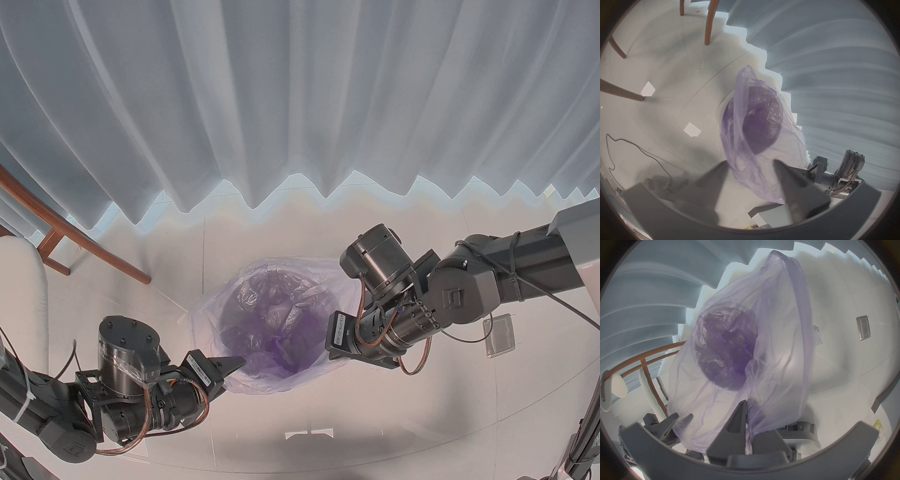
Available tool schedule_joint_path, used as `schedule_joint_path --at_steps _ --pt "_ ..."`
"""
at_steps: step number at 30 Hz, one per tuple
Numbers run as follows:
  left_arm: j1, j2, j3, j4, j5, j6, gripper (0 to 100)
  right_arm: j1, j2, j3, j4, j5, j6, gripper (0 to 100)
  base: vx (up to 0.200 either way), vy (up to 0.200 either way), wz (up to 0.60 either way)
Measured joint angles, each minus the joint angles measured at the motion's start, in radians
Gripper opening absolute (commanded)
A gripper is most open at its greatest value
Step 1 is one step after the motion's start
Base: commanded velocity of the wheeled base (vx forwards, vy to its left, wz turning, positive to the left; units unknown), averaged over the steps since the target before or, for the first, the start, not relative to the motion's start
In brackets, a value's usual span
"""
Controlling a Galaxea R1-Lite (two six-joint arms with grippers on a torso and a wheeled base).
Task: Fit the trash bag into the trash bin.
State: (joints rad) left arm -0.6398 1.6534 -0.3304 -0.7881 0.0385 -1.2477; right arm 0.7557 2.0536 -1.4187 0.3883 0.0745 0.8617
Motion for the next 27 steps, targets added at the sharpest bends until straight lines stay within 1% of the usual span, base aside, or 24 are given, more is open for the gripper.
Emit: schedule_joint_path --at_steps 3,6,9,12,15,19,22,27 --pt "-0.002 0.021 0.023 -0.022 0.008 0.017 0 -0.003 -0.003 0.024 -0.003 -0.009 0.003 0 0.000 0.000 0.00" --pt "-0.007 0.036 0.069 -0.027 0.026 0.098 0 -0.005 -0.006 0.069 -0.039 -0.017 0.022 0 0.000 0.000 0.00" --pt "-0.009 0.054 0.122 -0.039 0.042 0.198 0 -0.006 -0.008 0.141 -0.143 -0.021 0.051 0 0.000 0.000 0.00" --pt "-0.009 0.076 0.155 -0.054 0.050 0.243 0 -0.007 -0.008 0.213 -0.232 -0.023 0.067 0 0.000 0.000 0.00" --pt "-0.009 0.116 0.175 -0.069 0.060 0.265 0 -0.007 -0.008 0.281 -0.283 -0.028 0.078 0 0.000 0.000 0.00" --pt "-0.004 0.184 0.187 -0.113 0.098 0.277 0 -0.008 -0.007 0.353 -0.333 -0.037 0.089 0 0.000 0.000 0.00" --pt "0.000 0.241 0.194 -0.203 0.134 0.278 0 -0.011 -0.006 0.402 -0.394 -0.044 0.097 0 0.000 0.000 0.00" --pt "0.008 0.347 0.201 -0.343 0.164 0.280 0 -0.023 0.007 0.460 -0.502 -0.059 0.106 0 0.000 0.000 0.00"
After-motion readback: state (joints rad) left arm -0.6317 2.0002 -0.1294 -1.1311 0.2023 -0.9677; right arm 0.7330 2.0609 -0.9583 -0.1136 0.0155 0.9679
